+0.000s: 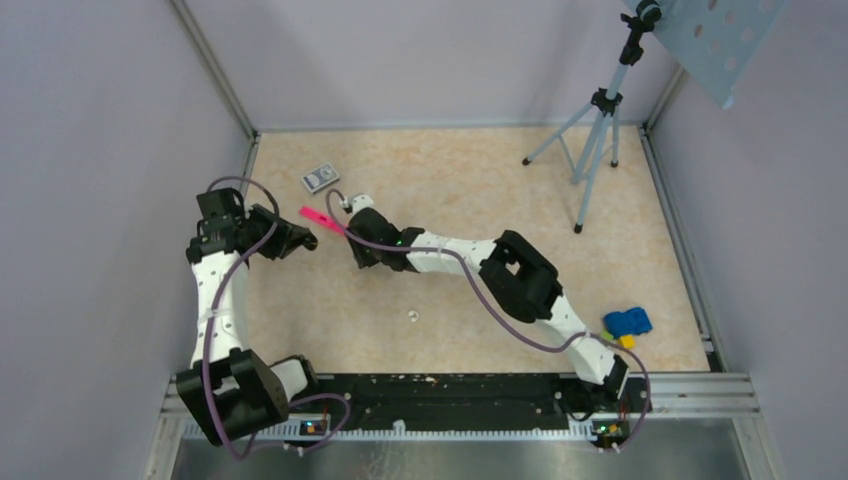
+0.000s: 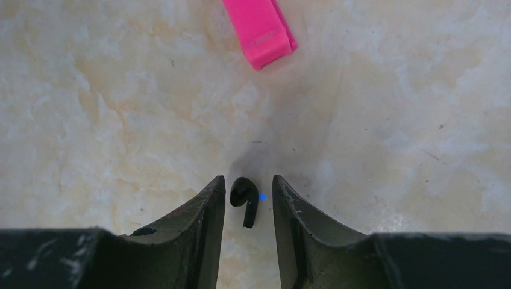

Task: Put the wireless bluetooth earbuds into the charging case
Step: Move the left earbud to the center of the board.

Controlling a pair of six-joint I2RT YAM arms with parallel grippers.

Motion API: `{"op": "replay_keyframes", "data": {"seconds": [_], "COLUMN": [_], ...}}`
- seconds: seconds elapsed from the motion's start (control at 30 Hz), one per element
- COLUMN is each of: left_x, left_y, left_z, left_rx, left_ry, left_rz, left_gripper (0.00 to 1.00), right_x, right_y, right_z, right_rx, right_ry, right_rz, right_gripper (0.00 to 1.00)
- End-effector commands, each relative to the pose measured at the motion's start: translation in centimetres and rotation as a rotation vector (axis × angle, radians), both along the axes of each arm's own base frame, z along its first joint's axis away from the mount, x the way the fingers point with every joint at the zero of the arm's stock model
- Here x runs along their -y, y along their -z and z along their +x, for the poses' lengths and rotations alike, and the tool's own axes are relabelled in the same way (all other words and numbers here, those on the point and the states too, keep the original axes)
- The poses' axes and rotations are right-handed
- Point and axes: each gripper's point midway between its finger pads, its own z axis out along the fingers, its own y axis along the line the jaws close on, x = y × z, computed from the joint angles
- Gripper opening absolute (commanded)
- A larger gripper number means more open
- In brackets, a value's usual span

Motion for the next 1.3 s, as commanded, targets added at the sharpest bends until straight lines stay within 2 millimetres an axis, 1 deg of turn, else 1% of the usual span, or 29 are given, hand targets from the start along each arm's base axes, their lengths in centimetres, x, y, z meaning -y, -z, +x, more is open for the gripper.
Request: {"op": "replay_keyframes", "data": {"seconds": [0.0, 0.2, 0.37, 0.47, 0.7, 0.83, 0.9, 0.97, 1.07, 1.13, 1.27], "left_x": [-0.5, -0.4, -0.3, -0.2, -0.1, -0.1, -0.1, 0.0, 0.3, 0.8, 1.7], "left_y": [-1.7, -1.8, -1.9, -1.9, -2.0, -2.0, -1.9, -1.8, -1.6, -1.4, -1.4], "left_z": [0.7, 0.7, 0.7, 0.7, 0.7, 0.7, 0.7, 0.7, 0.6, 0.6, 0.7], "left_rx": [0.057, 0.06, 0.067, 0.068, 0.074, 0.073, 0.072, 0.072, 0.074, 0.083, 0.112], "left_ry": [0.005, 0.007, 0.013, 0.017, 0.021, 0.022, 0.022, 0.024, 0.036, 0.064, 0.115], "left_rz": [0.026, 0.025, 0.021, 0.017, 0.013, 0.011, 0.011, 0.008, -0.005, -0.026, -0.066], "left_gripper": [0.0, 0.0, 0.0, 0.0, 0.0, 0.0, 0.0, 0.0, 0.0, 0.0, 0.0], "right_x": [-1.0, -0.6, -0.9, -1.0, -0.6, -0.5, -0.4, -0.3, 0.3, 1.2, 3.8], "right_y": [-0.3, 0.3, 0.3, 0.9, 1.4, 1.3, 1.0, 0.0, -1.2, -2.2, -3.3], "right_z": [-1.0, -1.3, -1.0, -0.7, -0.3, -0.3, -0.4, -0.6, -0.9, -1.0, -1.5], "right_rx": [0.019, 0.01, 0.011, 0.011, 0.031, 0.033, 0.035, 0.043, 0.055, 0.069, 0.09], "right_ry": [-0.012, -0.01, -0.002, 0.003, -0.005, -0.006, -0.006, -0.01, -0.007, 0.003, 0.021], "right_rz": [-0.016, -0.031, -0.03, -0.051, -0.096, -0.102, -0.096, -0.073, -0.06, -0.061, -0.071], "right_gripper": [0.34, 0.29, 0.29, 0.3, 0.29, 0.25, 0.23, 0.19, 0.11, 0.07, 0.05]}}
